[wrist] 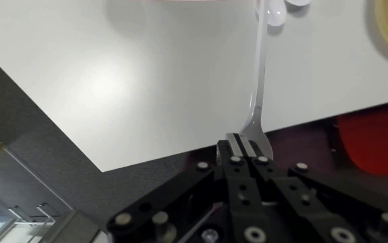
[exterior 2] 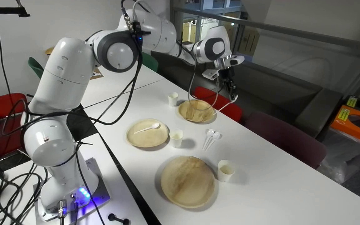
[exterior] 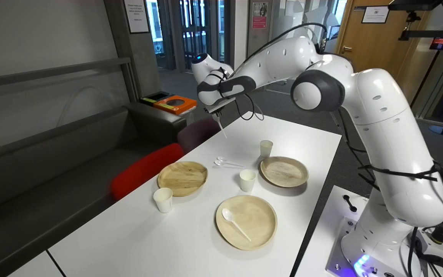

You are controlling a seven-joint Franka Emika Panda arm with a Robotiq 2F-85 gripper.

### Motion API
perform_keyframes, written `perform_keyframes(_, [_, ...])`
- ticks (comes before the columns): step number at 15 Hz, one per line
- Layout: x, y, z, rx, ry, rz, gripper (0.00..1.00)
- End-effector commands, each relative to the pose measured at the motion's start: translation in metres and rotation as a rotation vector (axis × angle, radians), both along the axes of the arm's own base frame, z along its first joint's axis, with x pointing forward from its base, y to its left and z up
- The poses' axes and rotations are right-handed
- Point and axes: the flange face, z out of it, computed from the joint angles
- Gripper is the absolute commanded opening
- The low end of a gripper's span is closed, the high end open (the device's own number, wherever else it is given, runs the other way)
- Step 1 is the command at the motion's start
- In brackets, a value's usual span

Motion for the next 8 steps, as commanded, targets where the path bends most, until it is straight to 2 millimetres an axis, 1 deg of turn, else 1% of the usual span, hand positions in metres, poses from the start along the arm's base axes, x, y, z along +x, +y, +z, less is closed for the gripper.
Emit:
perform_keyframes(1, [0.022,-0.016,-0.021,-0.120,0.132,-0.023,0.00])
perform_keyframes(4, [0.030,-0.026,-0.050,-0.208,0.255,-0.014,0.00])
perform_keyframes(8, [0.039,-0.032,-0.086,-0.300,0.386,0.042,0.00])
